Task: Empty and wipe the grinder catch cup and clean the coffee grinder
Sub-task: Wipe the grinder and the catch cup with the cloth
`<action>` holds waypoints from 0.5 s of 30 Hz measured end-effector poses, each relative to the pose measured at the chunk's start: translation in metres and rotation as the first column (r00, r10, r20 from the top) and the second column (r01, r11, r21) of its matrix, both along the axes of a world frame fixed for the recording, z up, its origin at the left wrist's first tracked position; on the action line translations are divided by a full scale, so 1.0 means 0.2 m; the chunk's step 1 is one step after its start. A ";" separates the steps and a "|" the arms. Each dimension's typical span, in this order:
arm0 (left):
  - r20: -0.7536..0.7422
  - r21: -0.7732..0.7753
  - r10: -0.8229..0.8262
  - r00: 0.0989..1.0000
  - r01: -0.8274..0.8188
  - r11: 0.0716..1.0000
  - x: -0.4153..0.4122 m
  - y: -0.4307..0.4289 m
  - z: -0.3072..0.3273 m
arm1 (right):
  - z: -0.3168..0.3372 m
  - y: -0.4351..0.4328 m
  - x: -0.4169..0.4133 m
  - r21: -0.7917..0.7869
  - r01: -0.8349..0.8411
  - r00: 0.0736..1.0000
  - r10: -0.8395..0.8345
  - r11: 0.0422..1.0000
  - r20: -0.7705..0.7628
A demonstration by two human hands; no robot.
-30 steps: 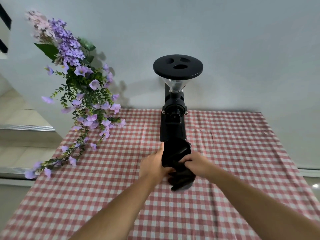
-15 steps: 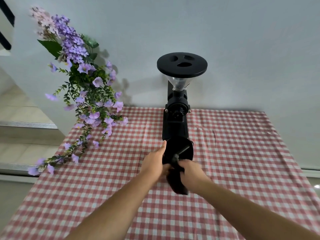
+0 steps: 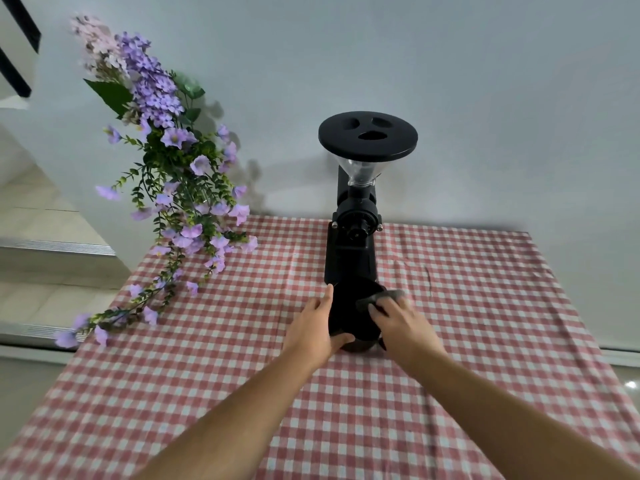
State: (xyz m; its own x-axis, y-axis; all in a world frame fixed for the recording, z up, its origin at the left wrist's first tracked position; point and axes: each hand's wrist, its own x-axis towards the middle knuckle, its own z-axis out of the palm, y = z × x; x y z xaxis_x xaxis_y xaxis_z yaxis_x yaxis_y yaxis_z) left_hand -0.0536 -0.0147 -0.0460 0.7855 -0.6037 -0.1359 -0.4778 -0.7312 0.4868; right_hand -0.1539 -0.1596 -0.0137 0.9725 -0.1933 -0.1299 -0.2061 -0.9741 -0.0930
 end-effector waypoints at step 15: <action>0.021 -0.086 -0.032 0.999 0.034 0.996 0.02 -0.02 -0.02 | 0.03 -0.04 0.12 0.805 0.593 0.664 -0.582 0.029 -0.468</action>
State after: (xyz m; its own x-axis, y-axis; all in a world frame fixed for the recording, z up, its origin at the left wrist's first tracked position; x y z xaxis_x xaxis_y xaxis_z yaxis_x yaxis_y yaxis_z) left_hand -0.0489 -0.0187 -0.0495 0.7670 -0.6381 -0.0672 -0.5108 -0.6707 0.5379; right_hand -0.1296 -0.1667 -0.0072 0.5905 -0.4667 -0.6584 -0.6723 0.1669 -0.7213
